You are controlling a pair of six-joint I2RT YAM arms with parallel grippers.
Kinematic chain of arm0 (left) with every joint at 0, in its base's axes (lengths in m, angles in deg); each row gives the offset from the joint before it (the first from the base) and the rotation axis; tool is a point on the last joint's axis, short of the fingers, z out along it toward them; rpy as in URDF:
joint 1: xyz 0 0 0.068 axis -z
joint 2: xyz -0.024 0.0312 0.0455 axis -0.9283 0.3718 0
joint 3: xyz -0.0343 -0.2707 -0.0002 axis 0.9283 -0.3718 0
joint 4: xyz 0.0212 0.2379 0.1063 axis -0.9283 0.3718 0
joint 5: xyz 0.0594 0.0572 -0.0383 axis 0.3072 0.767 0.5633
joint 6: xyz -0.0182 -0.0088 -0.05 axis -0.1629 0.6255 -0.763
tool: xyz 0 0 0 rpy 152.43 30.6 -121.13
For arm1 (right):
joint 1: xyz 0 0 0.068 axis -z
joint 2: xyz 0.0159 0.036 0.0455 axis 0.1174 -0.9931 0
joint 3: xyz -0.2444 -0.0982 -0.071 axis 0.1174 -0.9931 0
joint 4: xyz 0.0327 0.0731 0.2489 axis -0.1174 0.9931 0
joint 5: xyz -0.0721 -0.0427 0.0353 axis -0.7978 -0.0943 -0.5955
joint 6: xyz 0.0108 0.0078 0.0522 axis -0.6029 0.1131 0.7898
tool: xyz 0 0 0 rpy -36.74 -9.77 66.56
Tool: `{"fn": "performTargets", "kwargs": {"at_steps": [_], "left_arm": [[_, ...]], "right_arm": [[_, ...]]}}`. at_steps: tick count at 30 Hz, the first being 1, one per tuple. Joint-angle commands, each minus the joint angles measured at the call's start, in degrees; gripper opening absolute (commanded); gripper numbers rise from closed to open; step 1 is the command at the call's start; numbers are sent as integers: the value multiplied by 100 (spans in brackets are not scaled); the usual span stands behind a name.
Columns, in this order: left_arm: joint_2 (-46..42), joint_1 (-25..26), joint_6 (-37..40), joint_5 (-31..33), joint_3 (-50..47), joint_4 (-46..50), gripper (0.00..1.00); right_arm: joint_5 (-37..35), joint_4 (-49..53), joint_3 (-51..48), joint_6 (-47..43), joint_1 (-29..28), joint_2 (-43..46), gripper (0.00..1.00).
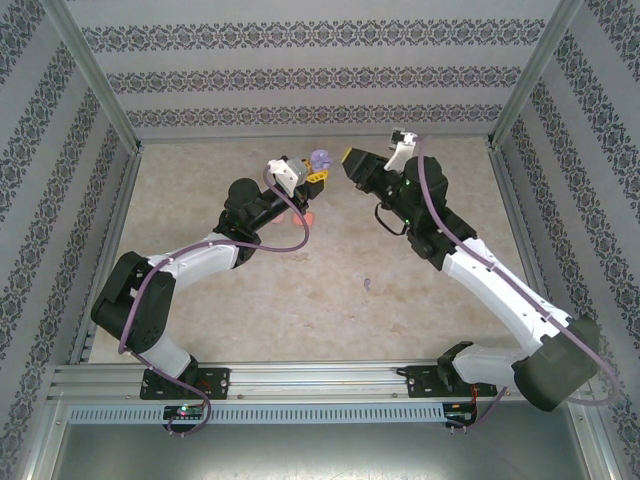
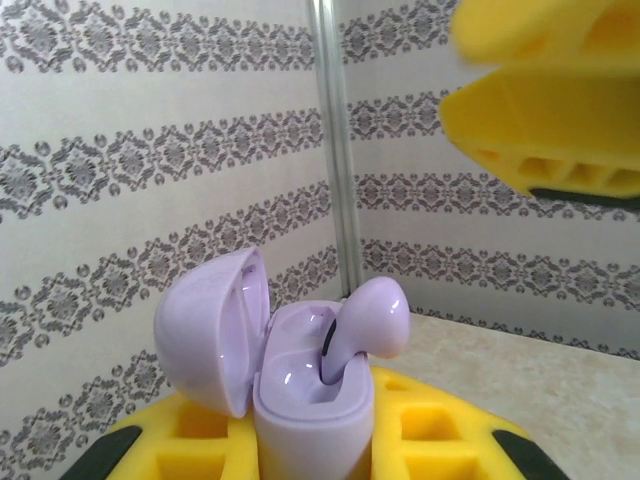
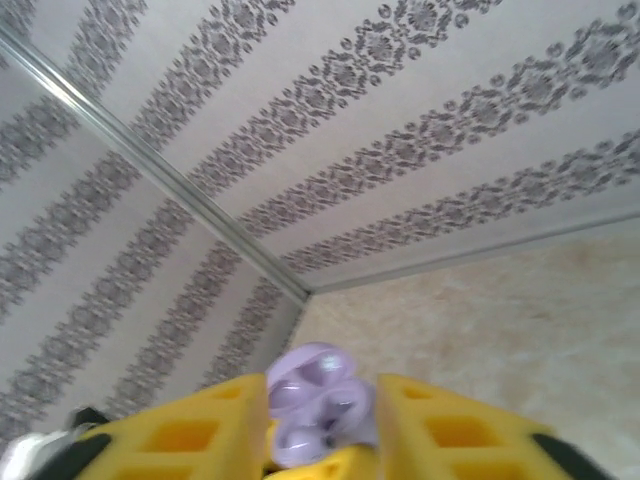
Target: Insert the wireless bluetooth earbuds into the charging case
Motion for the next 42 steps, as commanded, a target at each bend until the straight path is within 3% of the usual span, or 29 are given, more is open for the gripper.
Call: {"fn": "performTargets", "kwargs": {"at_steps": [1, 3, 4, 16, 42], "left_arm": [[-255, 56, 329, -518, 63, 175, 0], [-294, 47, 458, -733, 70, 336, 0], [-307, 48, 504, -827, 88, 462, 0], [-314, 47, 591, -1151, 169, 860, 0], [-168, 47, 599, -1280, 135, 846, 0]], "right_arm": [[447, 1224, 382, -147, 142, 103, 15], [556, 1708, 590, -264, 178, 64, 1], [585, 1961, 693, -327, 178, 34, 0], [680, 3167, 1066, -410, -73, -218, 0], [755, 3657, 2186, -690, -646, -1227, 0]]}}
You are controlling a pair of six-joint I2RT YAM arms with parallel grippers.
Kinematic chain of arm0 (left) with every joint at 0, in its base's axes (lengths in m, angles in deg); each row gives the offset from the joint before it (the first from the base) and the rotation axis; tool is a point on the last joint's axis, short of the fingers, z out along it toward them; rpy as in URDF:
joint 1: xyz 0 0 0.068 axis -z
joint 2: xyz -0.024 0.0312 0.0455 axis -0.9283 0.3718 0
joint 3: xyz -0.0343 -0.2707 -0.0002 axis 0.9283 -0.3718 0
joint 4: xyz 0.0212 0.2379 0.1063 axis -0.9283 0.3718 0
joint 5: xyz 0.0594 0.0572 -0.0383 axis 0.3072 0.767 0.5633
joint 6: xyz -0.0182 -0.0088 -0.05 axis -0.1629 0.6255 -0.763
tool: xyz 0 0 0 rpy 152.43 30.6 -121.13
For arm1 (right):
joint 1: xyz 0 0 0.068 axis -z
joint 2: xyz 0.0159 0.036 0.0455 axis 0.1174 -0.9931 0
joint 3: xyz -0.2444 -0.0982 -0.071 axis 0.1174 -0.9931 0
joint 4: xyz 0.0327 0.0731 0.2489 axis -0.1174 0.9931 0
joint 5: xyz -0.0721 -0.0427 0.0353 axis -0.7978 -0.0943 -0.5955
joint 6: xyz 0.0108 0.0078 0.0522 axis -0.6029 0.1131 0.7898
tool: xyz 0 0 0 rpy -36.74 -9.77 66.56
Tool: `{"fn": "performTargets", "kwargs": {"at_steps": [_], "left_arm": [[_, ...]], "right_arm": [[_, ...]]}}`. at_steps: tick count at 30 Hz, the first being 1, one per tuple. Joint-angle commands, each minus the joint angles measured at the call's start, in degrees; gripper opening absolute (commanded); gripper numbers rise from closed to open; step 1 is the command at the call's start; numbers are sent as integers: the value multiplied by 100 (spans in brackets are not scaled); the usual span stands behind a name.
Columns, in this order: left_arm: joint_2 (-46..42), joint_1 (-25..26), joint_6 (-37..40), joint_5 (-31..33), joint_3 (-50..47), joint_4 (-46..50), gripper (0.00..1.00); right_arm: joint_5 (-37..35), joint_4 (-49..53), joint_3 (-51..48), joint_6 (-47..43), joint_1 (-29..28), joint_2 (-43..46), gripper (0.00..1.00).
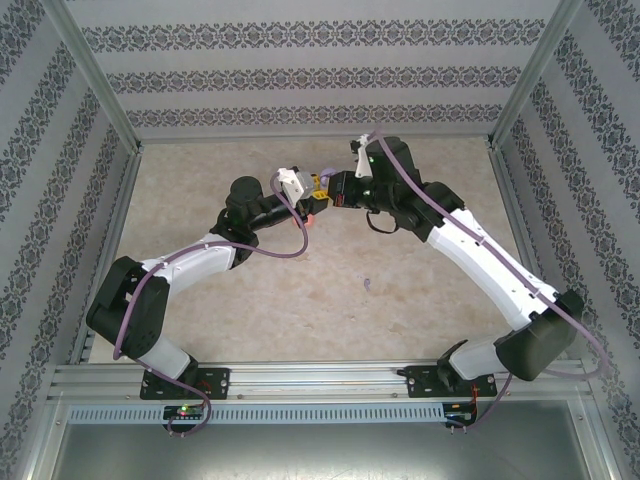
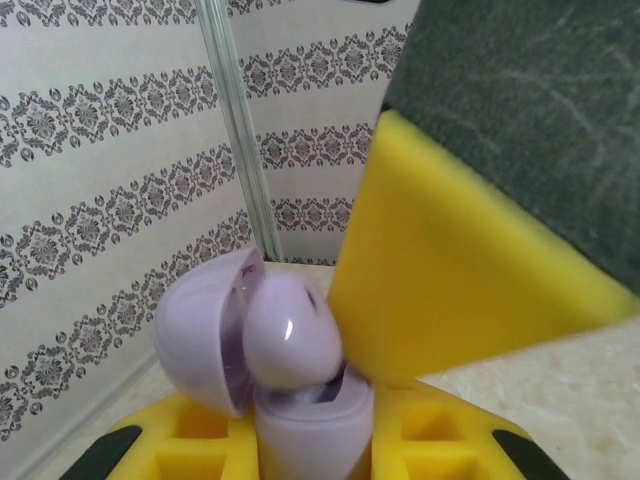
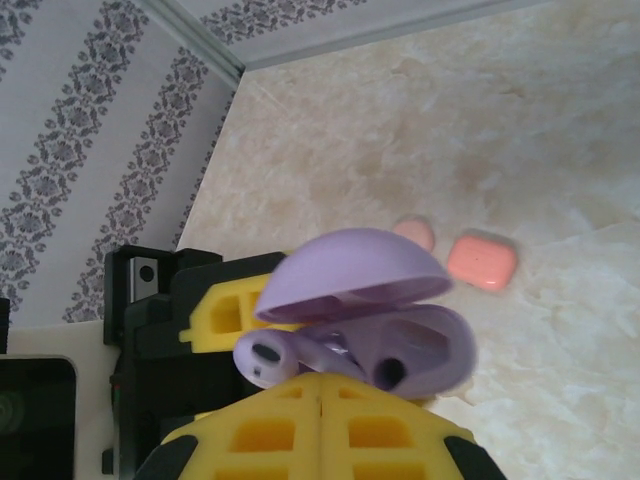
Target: Insert the wireless bluetooth earbuds into the charging case
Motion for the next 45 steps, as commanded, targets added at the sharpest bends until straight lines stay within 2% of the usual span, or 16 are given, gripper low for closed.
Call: {"fn": "performTargets", "kwargs": {"at_steps": [1, 9, 26, 29, 31, 33, 37, 45], "left_arm": [[1, 51, 128, -155, 133, -40, 0], [3, 47, 72, -135, 113, -73, 0], [125, 43, -51, -69, 30, -207, 0], [152, 47, -16, -82, 28, -133, 0], [160, 48, -7, -74, 21, -95, 0], [169, 43, 11, -107, 20, -50, 0], [182, 46, 19, -126, 3, 22, 0], [236, 47, -42, -148, -38, -19, 0]], "right_arm": [[98, 106, 266, -125, -111, -158, 0], [-108, 111, 122, -138, -147, -58, 0], [-299, -46, -128, -124, 201, 637, 0], [-342, 60, -141, -251, 218, 628, 28], [-234, 57, -165, -251, 229, 570, 37], [-151, 9, -209, -200, 221, 494, 41], [-58, -179, -318, -80, 162, 363, 38], [-102, -367, -257, 24, -54, 358, 18]]}}
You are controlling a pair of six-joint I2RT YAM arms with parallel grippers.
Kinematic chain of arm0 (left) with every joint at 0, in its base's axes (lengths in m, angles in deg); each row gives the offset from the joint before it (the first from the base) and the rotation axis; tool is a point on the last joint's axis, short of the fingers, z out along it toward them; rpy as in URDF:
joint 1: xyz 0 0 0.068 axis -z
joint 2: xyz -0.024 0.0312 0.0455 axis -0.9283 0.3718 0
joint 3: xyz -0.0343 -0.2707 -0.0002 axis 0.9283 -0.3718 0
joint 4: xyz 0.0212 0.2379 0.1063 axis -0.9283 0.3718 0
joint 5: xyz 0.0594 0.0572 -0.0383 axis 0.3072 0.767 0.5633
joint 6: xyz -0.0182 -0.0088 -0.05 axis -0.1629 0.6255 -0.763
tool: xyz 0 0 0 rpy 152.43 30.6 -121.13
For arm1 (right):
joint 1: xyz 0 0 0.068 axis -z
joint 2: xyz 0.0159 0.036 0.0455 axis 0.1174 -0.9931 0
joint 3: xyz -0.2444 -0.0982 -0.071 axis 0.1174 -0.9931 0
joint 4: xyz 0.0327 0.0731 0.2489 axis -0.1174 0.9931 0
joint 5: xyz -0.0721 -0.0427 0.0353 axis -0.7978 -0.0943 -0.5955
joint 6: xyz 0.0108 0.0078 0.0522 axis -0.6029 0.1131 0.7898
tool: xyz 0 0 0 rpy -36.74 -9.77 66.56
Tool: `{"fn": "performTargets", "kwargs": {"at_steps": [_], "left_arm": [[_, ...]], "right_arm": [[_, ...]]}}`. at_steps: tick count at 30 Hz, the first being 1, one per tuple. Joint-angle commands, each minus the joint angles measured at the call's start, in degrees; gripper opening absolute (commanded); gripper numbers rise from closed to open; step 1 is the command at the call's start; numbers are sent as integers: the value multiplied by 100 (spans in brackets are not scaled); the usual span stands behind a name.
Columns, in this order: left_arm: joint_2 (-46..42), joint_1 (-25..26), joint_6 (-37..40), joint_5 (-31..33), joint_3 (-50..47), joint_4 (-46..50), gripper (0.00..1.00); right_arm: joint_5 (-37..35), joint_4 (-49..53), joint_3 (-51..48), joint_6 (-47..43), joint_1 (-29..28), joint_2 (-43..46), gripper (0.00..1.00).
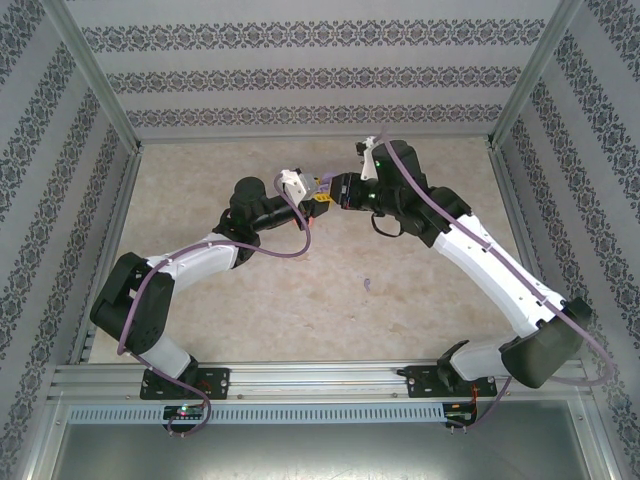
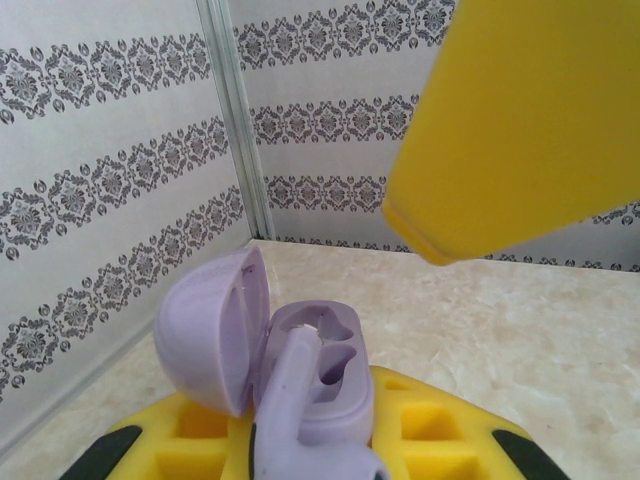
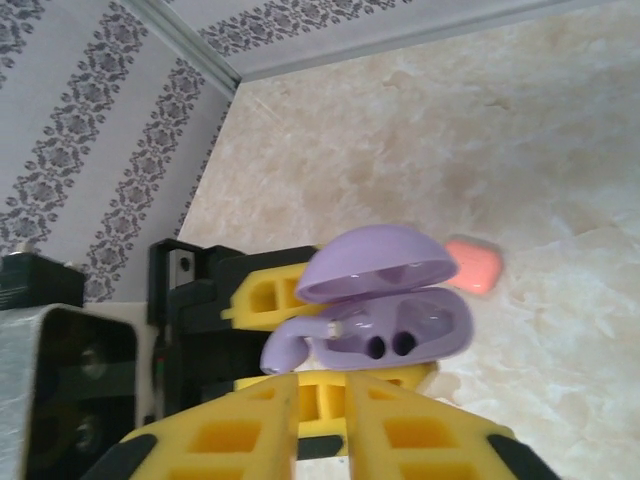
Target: Insert the wireless bluetooth earbuds into the charging case
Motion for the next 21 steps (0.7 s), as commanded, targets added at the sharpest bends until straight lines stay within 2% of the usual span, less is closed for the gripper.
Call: {"fn": "performTargets", "kwargs": {"at_steps": [1, 7, 21], "left_arm": [[70, 40, -31, -135, -30, -126, 0], [83, 49, -58, -148, -7, -135, 0], [22, 47, -45, -142, 19, -136, 0]], "right_arm": [[19, -258, 43, 74, -89, 20, 15], [99, -497, 107, 209, -116, -152, 8], [62, -618, -131, 286, -55, -352, 4]]}}
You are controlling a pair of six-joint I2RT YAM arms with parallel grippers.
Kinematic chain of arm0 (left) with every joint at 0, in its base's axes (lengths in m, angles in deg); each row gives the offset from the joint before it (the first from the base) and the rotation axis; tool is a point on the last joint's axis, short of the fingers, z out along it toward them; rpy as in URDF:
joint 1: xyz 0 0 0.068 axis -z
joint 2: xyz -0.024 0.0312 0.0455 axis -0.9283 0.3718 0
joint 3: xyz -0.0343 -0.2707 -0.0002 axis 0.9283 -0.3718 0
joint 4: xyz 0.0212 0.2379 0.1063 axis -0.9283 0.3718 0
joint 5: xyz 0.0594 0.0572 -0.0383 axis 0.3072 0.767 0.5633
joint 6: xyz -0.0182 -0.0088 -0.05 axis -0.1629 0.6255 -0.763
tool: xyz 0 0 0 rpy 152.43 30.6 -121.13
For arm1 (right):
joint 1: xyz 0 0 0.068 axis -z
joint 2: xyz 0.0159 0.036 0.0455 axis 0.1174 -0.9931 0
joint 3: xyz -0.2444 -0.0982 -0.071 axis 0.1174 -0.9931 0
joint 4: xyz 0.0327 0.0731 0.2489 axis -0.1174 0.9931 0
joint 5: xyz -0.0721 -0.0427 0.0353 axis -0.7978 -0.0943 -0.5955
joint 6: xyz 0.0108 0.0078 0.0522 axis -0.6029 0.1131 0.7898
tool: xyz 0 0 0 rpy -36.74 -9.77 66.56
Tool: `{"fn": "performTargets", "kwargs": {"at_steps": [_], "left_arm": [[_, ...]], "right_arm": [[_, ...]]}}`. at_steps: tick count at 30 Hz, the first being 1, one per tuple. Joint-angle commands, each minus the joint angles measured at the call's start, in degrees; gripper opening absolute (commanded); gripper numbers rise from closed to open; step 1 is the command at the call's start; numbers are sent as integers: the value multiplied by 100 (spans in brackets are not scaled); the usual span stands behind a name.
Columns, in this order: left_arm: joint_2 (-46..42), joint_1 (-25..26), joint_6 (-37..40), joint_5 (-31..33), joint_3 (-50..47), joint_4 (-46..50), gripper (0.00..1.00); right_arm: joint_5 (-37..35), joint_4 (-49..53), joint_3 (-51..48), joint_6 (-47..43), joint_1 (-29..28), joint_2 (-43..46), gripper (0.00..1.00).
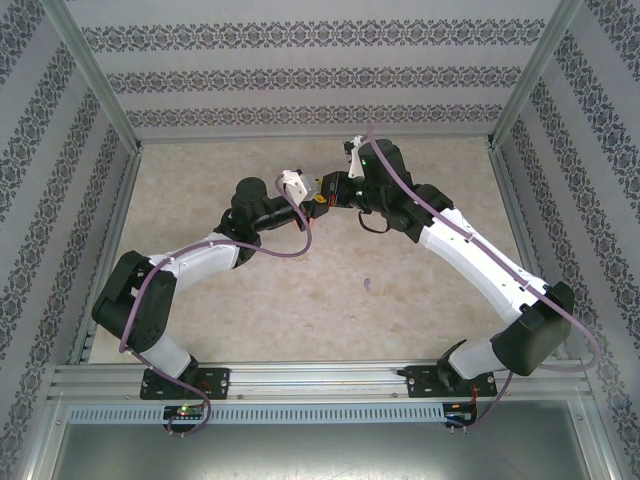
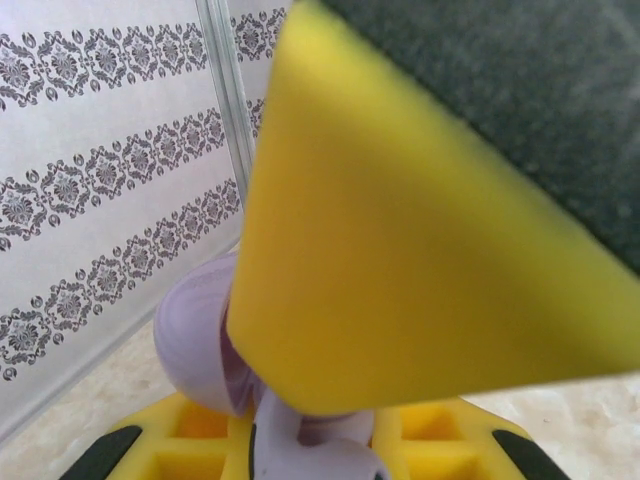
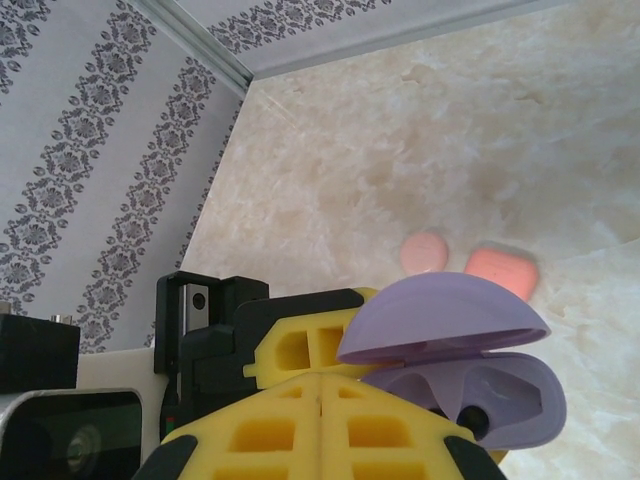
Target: Insert the wireless bluetooth earbuds into the charging case
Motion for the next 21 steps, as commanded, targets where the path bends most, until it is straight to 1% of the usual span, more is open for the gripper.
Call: {"fn": "performTargets", "kwargs": {"at_steps": [1, 17, 19, 20, 21], "left_arm": [[-52, 48, -8, -120, 13, -129, 0], [-83, 47, -36, -65, -264, -132, 0], [-65, 48, -44, -23, -353, -164, 0], [-55, 52, -45, -13, -394, -183, 0], [-37, 47, -41, -3, -451, -209, 0]], "right_arm": [[-54, -112, -177, 89, 22, 126, 4], [-172, -191, -755, 155, 261, 740, 5], [-200, -181, -803, 128, 270, 845, 7], [-219, -144, -823, 98, 264, 874, 10], [-242, -97, -844, 83, 262, 893, 19]]}}
